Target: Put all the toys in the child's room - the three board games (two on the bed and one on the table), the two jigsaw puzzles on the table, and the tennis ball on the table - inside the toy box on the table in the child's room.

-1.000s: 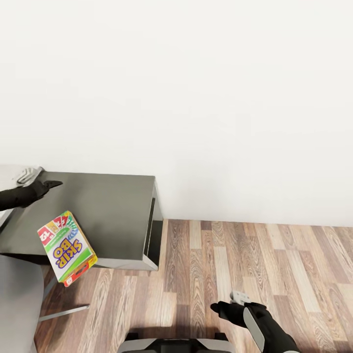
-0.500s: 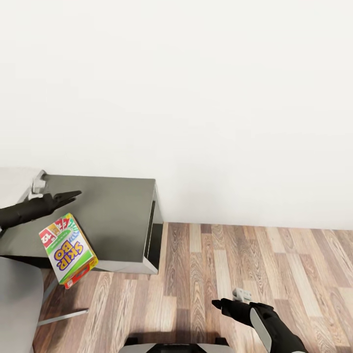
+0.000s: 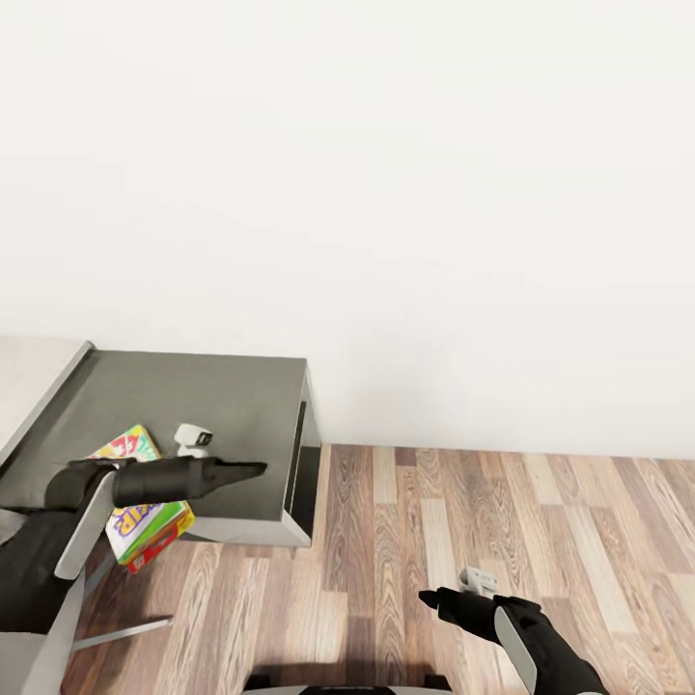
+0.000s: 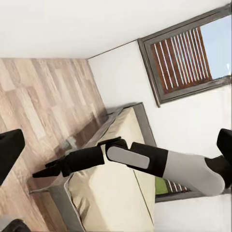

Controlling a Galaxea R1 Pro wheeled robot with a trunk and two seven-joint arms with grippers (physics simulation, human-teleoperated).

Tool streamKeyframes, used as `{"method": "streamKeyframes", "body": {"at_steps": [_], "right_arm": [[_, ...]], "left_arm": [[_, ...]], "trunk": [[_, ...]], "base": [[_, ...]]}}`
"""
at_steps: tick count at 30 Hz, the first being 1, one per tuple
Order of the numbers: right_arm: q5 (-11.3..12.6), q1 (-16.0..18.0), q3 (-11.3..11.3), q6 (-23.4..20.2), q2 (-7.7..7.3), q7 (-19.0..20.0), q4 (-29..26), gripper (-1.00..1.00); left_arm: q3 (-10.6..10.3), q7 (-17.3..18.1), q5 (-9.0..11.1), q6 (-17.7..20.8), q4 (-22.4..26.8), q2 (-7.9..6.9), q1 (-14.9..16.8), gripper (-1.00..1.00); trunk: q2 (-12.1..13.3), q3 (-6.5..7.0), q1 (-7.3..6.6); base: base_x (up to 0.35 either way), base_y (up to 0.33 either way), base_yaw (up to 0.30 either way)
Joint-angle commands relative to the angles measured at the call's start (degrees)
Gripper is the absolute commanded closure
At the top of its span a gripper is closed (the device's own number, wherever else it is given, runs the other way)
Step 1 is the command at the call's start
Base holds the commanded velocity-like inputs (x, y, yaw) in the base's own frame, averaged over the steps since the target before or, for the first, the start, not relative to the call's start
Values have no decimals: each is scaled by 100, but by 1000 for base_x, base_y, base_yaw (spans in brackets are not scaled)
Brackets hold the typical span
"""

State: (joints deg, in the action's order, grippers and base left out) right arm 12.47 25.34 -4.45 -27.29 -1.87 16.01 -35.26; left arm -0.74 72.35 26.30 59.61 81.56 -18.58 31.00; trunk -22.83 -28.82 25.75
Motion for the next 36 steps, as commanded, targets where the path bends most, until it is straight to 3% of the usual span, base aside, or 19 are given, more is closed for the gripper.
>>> {"method": "streamKeyframes", "body": {"at_steps": [1, 5, 8, 10, 14, 18, 26, 36], "right_arm": [[19, 2, -19, -40, 2, 15, -7, -100], [19, 1, -15, -40, 4, 13, -7, -100], [20, -1, -13, -42, 9, 16, -7, -100], [24, -2, -8, -42, 12, 16, -7, -100], [27, -1, -7, -46, 10, 51, -7, -100], [21, -3, -4, -42, 7, 222, -7, -100], [18, -3, -12, -38, 2, 311, -7, -100], [19, -3, 3, -31, 10, 415, -15, -100]], "left_arm": [[-119, 2, 2, 39, 3, 171, -2, -100], [-593, -16, -42, 39, 7, 527, -17, -100], [-1100, -38, -69, 39, 5, 857, -128, -100], [-1226, -126, -108, 39, 3, 1048, -243, -100], [-1352, -717, -166, 14, 0, 1359, -514, -100], [-1379, -1117, -167, -5, -7, 1409, -614, -100], [-1434, -1542, -179, -81, -9, 1448, -1008, -100], [-1339, -1597, -148, -101, -10, 1403, -1043, -100]], "trunk": [[-9, 2, 3], [-9, 39, 3], [-9, 66, 3], [-9, 85, 3], [-9, 121, 3], [-9, 158, 3], [-9, 232, 3], [-9, 324, 3]], "base": [[0, 0, 0], [0, 0, 0], [0, 0, 0], [0, 0, 0], [0, 0, 0], [0, 0, 0], [0, 0, 0], [0, 0, 0]]}}
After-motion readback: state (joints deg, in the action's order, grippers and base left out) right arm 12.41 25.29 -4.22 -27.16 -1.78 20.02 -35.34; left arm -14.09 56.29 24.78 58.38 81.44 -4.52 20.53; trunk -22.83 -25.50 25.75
